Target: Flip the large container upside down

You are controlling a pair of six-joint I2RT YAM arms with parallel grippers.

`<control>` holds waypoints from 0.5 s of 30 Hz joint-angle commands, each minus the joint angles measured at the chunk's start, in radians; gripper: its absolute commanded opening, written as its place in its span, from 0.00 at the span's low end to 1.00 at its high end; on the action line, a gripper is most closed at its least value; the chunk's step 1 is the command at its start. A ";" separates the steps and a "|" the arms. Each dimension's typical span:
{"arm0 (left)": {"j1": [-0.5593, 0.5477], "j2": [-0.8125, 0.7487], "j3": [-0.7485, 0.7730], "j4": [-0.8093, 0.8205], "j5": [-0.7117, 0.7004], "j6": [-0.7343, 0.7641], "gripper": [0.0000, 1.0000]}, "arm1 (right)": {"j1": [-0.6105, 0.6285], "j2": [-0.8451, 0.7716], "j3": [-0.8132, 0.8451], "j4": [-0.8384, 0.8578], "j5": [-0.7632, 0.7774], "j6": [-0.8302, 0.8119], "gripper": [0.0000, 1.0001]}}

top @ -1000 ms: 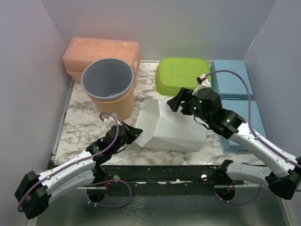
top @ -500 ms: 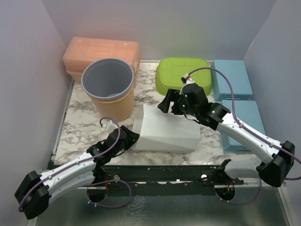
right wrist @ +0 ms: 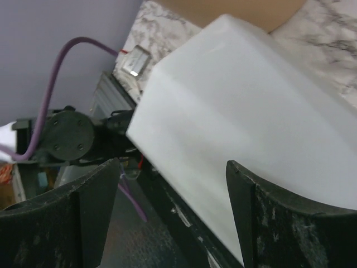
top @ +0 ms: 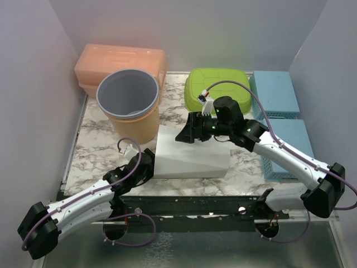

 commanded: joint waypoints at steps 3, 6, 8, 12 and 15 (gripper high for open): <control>0.003 -0.012 0.056 -0.068 -0.050 0.013 0.76 | 0.006 -0.015 -0.005 0.054 -0.250 -0.060 0.80; 0.005 -0.011 0.065 -0.084 -0.056 0.020 0.77 | 0.005 0.035 -0.019 -0.045 -0.019 -0.071 0.80; 0.006 -0.010 0.069 -0.093 -0.052 0.024 0.77 | 0.005 0.088 0.000 -0.101 0.084 -0.086 0.80; 0.008 -0.026 0.092 -0.152 -0.054 0.039 0.78 | 0.005 0.154 0.035 -0.132 0.110 -0.111 0.80; 0.009 -0.059 0.108 -0.206 -0.075 0.045 0.82 | 0.005 0.157 0.028 -0.114 0.099 -0.110 0.80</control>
